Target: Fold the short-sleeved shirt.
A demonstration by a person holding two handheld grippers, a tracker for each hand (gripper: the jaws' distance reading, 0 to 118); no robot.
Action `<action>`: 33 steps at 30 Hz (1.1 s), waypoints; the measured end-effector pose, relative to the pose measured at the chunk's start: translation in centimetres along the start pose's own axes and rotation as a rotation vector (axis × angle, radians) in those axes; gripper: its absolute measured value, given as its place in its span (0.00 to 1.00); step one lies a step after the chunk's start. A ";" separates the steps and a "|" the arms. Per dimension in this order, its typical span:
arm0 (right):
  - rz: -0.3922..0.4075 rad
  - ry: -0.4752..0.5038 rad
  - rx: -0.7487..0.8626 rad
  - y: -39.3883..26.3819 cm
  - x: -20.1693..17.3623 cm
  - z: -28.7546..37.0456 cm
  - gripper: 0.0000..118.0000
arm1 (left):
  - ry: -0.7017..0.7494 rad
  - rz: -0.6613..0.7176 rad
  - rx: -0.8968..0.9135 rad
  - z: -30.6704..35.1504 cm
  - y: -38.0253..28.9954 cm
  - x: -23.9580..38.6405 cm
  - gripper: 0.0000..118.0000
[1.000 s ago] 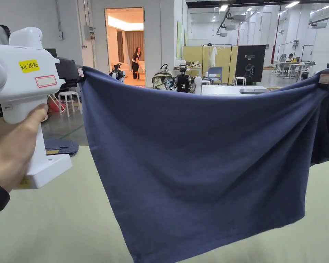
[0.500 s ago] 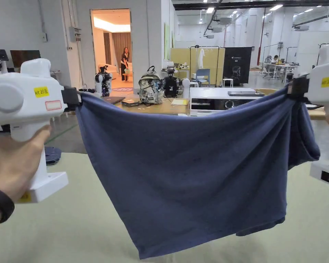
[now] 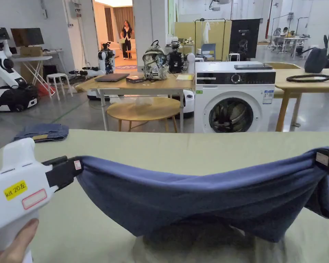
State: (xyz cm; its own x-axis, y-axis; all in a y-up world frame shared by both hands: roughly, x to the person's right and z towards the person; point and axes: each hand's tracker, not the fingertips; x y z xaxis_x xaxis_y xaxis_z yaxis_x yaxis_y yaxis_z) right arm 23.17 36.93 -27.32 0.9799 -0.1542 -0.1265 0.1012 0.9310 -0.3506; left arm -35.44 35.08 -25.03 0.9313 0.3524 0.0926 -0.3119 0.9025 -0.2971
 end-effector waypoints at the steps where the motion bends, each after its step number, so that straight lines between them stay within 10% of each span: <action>1: -0.040 0.019 -0.026 -2.3 0.3 1.3 0.00 | 0.000 0.027 -0.034 1.2 -1.9 -0.4 0.00; 10: -0.173 -0.072 -0.257 -21.7 2.5 10.2 0.00 | 0.109 0.138 -0.249 10.0 -17.8 -1.6 0.00; 19: -0.104 -0.079 -0.363 -26.8 0.4 11.6 0.00 | 0.166 0.189 -0.356 11.6 -23.5 -5.1 0.00; 21: -0.061 -0.104 -0.392 -27.1 0.1 11.3 0.08 | 0.158 0.197 -0.356 11.4 -23.9 -5.4 0.00; 23: -0.032 -0.123 -0.392 -27.5 -0.3 11.7 0.37 | 0.169 0.189 -0.398 11.2 -24.0 -5.4 0.13; 27: 0.021 -0.116 -0.380 -27.5 -0.1 13.8 0.46 | 0.230 0.081 -0.363 12.0 -23.0 -4.1 0.33; 33: 0.164 -0.081 -0.222 -23.2 -2.5 16.7 0.46 | 0.171 -0.073 -0.216 13.2 -19.1 0.1 0.34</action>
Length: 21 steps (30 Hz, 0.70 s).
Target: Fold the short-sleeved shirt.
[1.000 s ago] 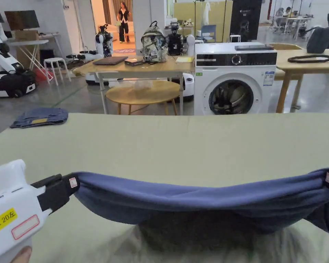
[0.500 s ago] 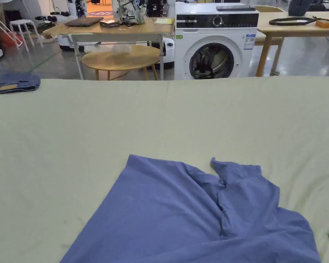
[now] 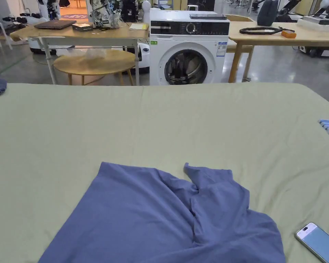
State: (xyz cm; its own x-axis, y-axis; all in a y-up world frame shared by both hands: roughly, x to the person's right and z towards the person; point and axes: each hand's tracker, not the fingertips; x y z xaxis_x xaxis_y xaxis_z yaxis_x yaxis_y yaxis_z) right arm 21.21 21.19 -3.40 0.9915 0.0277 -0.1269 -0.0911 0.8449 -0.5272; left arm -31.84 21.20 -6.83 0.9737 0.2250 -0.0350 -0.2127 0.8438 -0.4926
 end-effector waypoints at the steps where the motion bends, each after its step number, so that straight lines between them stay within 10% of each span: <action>1: 0.007 0.002 0.039 1.1 -0.5 0.2 0.46 | -0.021 -0.018 0.033 0.5 0.6 1.1 0.34; 6: -0.033 0.080 0.165 5.4 -2.1 -0.6 0.26 | -0.117 -0.067 0.149 2.0 3.8 4.7 0.34; 10: -0.044 0.083 0.190 6.8 -3.1 -2.2 0.00 | -0.201 -0.040 0.164 2.2 5.2 6.1 0.00; 21: -0.027 0.088 0.171 6.0 -3.5 -3.1 0.00 | -0.028 -0.025 -0.024 0.9 4.1 1.6 0.03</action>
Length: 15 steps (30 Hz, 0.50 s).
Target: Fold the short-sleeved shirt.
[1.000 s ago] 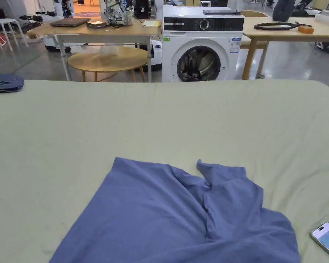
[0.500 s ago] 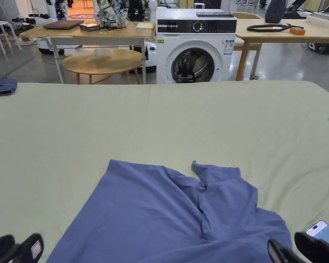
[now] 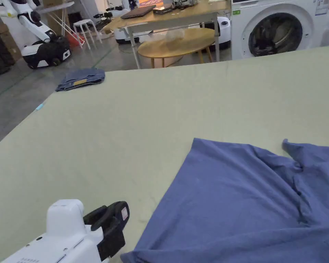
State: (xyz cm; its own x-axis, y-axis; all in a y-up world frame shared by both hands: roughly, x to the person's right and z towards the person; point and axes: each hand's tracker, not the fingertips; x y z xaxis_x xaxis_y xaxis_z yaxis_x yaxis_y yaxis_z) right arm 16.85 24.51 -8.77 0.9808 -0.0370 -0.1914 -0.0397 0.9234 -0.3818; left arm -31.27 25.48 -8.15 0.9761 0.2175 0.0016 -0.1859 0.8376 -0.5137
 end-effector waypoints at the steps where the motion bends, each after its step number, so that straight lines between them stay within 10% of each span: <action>1: -0.003 0.004 -0.006 -0.1 0.1 0.0 0.00 | -0.022 0.027 -0.050 -0.6 -0.6 -0.9 0.20; 15: -0.081 -0.044 -0.083 -1.3 2.5 0.7 0.00 | 0.047 0.183 -0.297 -9.1 -9.1 -4.8 0.27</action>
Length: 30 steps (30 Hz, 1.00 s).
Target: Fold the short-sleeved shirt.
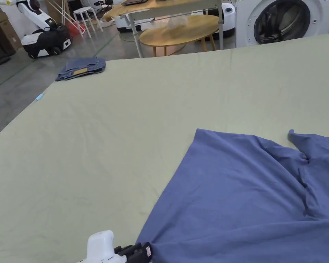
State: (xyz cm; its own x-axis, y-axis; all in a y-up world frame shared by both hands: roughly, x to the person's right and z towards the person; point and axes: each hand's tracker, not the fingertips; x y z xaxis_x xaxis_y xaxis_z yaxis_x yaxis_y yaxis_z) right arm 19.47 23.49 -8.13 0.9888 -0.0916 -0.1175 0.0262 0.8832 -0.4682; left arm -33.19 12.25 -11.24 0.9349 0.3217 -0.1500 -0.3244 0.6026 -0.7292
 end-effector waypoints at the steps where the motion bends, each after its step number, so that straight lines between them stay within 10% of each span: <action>1: -0.006 -0.006 -0.006 -0.1 0.2 0.1 0.00 | 0.000 0.009 0.006 0.3 0.1 0.3 0.18; 4: -0.026 -0.013 -0.014 -0.3 0.7 0.2 0.00 | 0.031 -0.026 -0.020 -0.6 0.2 0.6 0.01; 11: -0.033 -0.043 -0.046 2.9 3.4 -2.2 0.00 | 0.112 -0.150 -0.043 -1.2 -0.1 3.0 0.00; 16: -0.086 -0.014 -0.237 6.9 8.3 -9.7 0.42 | 0.110 -0.137 -0.036 -0.8 -0.4 3.8 0.00; 26: -0.090 -0.021 -0.648 3.4 12.4 -23.4 0.40 | 0.086 -0.078 -0.036 -0.6 0.0 2.3 0.00; 30: 0.018 -0.052 -0.624 3.5 10.6 -22.8 0.14 | 0.087 -0.076 -0.045 -0.7 0.0 2.4 0.00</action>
State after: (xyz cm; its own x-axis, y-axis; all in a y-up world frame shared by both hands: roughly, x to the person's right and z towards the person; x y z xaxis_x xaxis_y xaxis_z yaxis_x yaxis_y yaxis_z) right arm 26.70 15.10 -30.94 0.9946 -0.0430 -0.0944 -0.0653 0.4477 -0.8918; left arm -30.82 12.54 -12.07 0.9662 0.2104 -0.1490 -0.2468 0.5886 -0.7698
